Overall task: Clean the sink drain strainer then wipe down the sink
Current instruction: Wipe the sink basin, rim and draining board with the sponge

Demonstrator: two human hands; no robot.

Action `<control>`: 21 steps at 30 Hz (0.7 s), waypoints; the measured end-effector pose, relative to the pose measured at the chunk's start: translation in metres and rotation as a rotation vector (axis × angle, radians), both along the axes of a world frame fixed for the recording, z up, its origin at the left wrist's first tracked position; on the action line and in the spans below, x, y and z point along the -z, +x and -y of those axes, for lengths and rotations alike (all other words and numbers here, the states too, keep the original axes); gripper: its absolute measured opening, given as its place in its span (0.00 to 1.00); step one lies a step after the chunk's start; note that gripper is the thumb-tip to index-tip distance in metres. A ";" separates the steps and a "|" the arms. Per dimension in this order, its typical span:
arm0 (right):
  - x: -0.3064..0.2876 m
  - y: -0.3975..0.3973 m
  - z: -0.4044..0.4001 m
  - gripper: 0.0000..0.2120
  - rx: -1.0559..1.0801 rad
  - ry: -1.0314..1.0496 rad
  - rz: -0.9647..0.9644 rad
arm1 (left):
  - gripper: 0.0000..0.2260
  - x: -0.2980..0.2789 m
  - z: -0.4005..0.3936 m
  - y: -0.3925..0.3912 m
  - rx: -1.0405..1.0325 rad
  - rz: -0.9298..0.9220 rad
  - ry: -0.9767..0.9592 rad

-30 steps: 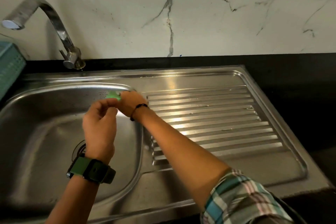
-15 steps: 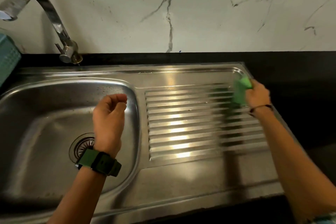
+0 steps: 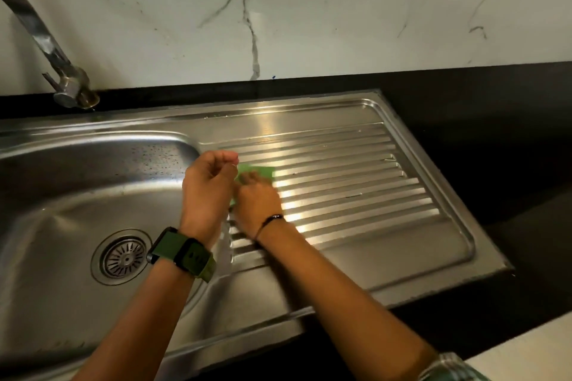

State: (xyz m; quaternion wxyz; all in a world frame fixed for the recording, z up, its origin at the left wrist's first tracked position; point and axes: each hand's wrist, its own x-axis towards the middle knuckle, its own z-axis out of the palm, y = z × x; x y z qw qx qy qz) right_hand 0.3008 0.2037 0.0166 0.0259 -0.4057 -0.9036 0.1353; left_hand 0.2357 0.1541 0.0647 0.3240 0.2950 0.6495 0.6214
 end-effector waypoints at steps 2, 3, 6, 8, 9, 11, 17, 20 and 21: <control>-0.007 -0.016 0.016 0.13 -0.068 -0.090 -0.066 | 0.12 -0.002 0.000 -0.001 0.003 -0.020 0.004; -0.011 -0.017 0.016 0.12 -0.057 -0.158 -0.115 | 0.12 -0.002 0.000 -0.002 0.004 -0.031 0.005; -0.029 0.007 0.000 0.16 0.080 -0.404 -0.421 | 0.12 -0.007 -0.005 -0.005 0.023 -0.019 0.059; -0.040 0.038 -0.020 0.19 0.218 -0.467 -0.564 | 0.12 -0.009 -0.011 -0.005 0.030 -0.019 0.087; -0.044 0.057 -0.033 0.19 0.294 -0.444 -0.605 | 0.12 -0.009 -0.014 -0.003 0.032 -0.034 0.081; -0.048 0.097 -0.063 0.19 0.407 -0.316 -0.602 | 0.11 -0.004 -0.019 0.001 0.046 -0.057 0.045; -0.033 0.169 -0.118 0.26 0.518 -0.094 -0.075 | 0.08 0.015 -0.026 0.018 0.133 -0.073 -0.052; -0.012 0.138 -0.100 0.26 0.394 -0.088 0.093 | 0.07 0.021 -0.028 0.017 0.150 -0.113 -0.092; -0.006 0.121 -0.087 0.26 0.325 -0.062 0.105 | 0.07 0.022 -0.028 0.015 0.141 -0.122 -0.099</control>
